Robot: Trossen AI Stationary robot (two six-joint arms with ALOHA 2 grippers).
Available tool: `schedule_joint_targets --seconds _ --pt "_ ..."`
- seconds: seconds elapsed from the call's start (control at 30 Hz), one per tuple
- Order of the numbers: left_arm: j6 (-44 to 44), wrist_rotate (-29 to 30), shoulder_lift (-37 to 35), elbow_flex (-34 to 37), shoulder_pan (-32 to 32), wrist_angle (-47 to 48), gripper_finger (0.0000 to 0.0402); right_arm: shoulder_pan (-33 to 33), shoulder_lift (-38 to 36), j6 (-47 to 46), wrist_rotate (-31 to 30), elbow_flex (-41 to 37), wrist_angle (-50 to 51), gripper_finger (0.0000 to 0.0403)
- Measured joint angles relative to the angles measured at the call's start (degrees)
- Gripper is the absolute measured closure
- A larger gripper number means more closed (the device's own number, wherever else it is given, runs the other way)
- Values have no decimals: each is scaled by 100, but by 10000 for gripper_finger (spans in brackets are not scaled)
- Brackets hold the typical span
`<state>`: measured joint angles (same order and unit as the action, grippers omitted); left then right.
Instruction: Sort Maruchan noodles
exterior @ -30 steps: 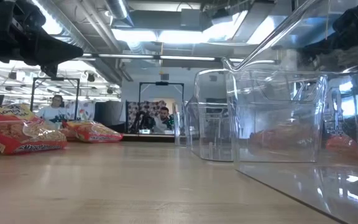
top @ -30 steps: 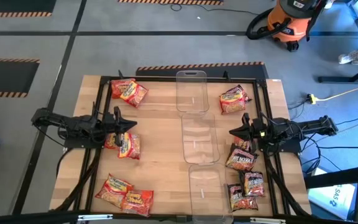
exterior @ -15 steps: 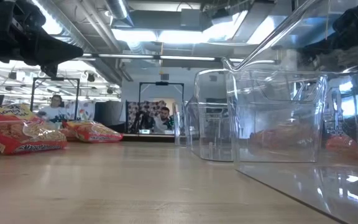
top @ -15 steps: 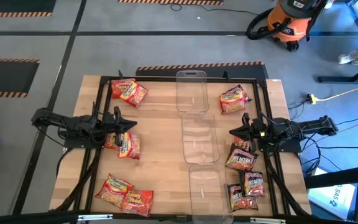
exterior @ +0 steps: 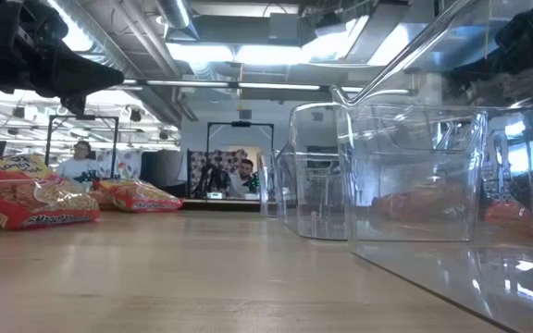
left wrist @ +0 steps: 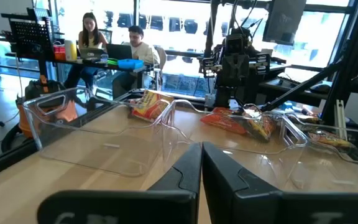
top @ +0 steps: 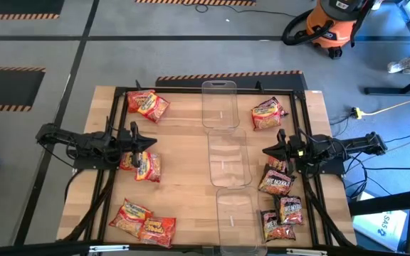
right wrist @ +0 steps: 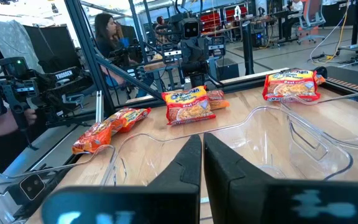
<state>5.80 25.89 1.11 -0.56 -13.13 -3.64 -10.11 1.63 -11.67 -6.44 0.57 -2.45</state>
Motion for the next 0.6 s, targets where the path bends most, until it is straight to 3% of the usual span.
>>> schedule_joint_targets --seconds 0.37,0.6 --pt "-125 35 -1 1 0 -87 395 1 0 1 0 1 -1 400" --pt "437 -23 1 2 -2 -654 395 2 0 0 0 -1 1 400"
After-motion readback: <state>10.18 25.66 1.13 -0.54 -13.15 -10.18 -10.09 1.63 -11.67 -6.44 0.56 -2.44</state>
